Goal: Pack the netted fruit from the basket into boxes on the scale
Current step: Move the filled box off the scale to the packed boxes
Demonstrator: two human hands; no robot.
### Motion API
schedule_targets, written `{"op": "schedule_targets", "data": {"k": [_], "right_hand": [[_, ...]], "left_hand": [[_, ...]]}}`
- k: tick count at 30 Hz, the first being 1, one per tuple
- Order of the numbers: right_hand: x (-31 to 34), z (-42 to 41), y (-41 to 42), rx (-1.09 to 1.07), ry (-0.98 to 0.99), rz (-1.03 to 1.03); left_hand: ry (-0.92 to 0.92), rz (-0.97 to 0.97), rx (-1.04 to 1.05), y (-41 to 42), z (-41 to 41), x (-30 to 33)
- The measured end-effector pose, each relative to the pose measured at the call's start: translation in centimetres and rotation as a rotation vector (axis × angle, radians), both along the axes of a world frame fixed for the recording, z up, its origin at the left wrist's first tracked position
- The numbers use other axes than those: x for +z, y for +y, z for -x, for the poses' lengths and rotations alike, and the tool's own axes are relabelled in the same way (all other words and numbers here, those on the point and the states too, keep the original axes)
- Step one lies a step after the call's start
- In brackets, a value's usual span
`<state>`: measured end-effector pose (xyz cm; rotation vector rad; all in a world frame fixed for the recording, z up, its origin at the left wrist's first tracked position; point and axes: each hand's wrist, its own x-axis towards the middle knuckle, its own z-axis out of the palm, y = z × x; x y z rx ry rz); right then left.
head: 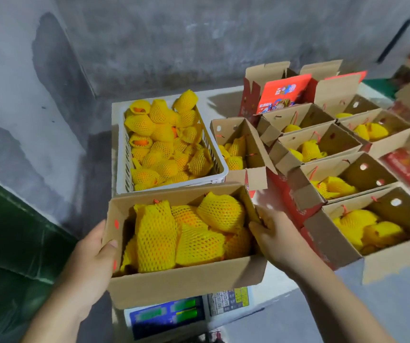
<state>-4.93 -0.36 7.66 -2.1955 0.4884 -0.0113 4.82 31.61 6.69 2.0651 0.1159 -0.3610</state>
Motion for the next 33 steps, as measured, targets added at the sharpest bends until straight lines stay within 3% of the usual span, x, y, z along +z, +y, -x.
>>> {"op": "schedule_targets", "data": {"k": [7, 15, 24, 33], "right_hand": [[3.7, 7.7, -3.4, -0.244, -0.110, 0.081], [6.7, 15.2, -9.3, -0.444, -0.206, 0.088], [8.2, 24.0, -23.6, -0.550, -0.318, -0.020], [9.3, 30.8, -40.5, -0.705, -0.298, 0.036]], "left_hand": [[-0.103, 0.067, -0.329, -3.8, 1.4, 2.5], [-0.135, 0.206, -0.556, -12.9, 4.3, 6.4], [-0.115, 0.268, -0.643, -29.2, 7.9, 7.1], [-0.175, 0.313, -0.797, -49.0, 12.7, 7.0]]}}
